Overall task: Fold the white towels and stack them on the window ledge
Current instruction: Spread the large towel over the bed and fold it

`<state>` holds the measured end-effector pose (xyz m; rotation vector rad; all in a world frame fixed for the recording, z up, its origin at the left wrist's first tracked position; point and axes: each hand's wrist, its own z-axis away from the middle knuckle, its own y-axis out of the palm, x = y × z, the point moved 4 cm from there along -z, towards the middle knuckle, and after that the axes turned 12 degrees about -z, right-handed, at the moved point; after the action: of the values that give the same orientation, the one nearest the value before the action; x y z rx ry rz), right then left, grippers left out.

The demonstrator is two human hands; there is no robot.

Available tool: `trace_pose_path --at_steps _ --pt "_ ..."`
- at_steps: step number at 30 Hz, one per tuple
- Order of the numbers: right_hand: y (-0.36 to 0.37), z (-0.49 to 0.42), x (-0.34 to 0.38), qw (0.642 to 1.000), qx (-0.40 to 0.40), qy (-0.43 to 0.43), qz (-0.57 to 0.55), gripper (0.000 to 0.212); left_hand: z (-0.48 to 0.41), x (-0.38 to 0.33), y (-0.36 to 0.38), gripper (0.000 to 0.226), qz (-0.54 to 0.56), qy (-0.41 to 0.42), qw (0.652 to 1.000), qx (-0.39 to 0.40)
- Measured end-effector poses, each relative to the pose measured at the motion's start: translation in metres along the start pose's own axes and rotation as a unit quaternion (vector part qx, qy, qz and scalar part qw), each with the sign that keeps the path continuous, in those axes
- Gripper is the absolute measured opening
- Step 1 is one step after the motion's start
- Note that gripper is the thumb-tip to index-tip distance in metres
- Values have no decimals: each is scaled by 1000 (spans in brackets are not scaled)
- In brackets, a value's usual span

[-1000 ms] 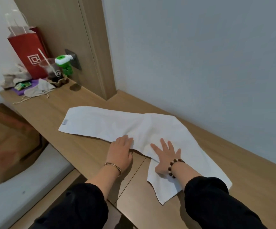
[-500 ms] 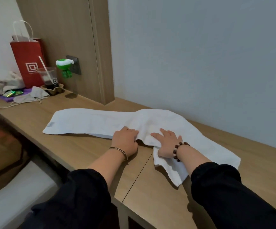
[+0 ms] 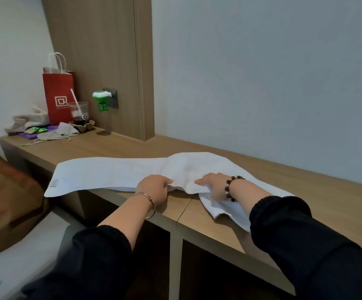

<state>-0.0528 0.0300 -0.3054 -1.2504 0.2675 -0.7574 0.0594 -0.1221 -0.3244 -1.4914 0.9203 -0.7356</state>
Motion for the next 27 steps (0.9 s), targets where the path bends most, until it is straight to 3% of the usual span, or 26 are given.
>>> trace_pose_path --at_steps 3,8,10,13,16,19,21,23,25,27 --pt "-2 9 -4 998 -9 7 -62 77 4 2 -4 33 12 1 1000 5" --pt "2 22 -21 991 -92 28 -90 90 7 -2 -7 33 18 -2 1000 -10" --pt "-1 24 -32 990 -101 67 -73 84 5 -2 -7 32 27 -6 1000 -14" --pt "-4 19 -39 992 -78 87 -40 55 2 1 -5 30 39 -16 999 -17" --pt "-11 17 -39 996 -47 66 -32 51 -2 4 -1 29 49 -26 998 -19" --pt "-28 19 -49 996 -49 61 -34 75 -8 7 2 28 65 -37 997 -21" --pt "-33 12 -66 991 -61 103 -50 101 -10 7 4 27 74 -41 996 -23" --pt "-28 0 -79 987 -16 146 -64 119 -11 4 5 29 79 -41 996 -26" --pt "-23 -7 -85 985 18 157 -69 124 -11 2 6 30 91 -42 995 -30" --pt "-26 -11 -82 985 0 146 -91 122 -12 2 7 31 105 -43 993 -35"
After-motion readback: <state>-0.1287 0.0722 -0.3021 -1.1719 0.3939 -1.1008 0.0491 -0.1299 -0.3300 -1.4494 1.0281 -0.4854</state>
